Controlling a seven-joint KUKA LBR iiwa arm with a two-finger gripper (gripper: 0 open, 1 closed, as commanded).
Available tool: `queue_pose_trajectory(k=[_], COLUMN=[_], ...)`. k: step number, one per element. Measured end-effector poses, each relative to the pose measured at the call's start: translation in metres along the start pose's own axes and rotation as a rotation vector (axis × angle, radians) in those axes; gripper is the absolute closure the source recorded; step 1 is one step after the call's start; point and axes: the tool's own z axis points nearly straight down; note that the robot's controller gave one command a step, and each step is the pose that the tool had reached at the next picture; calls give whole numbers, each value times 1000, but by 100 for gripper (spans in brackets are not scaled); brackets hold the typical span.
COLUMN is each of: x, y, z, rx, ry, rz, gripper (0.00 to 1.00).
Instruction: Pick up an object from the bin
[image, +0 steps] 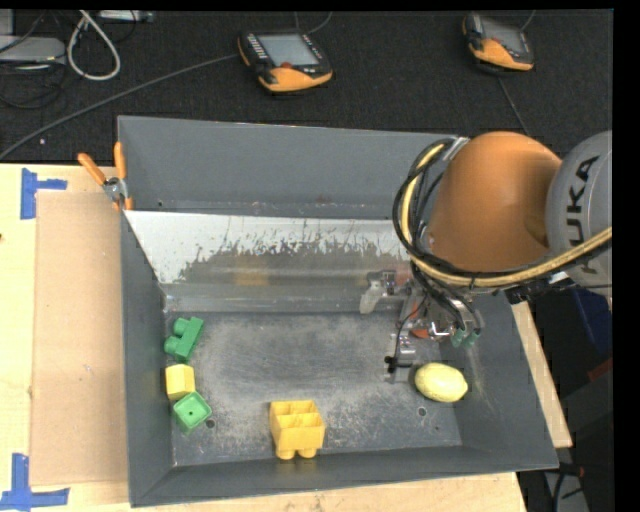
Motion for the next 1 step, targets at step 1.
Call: queue_pose_trajectory(k=[1], x=[-1], y=[0], z=[-4], rx=[0], ry=[-8], rz=[1], gripper=[0])
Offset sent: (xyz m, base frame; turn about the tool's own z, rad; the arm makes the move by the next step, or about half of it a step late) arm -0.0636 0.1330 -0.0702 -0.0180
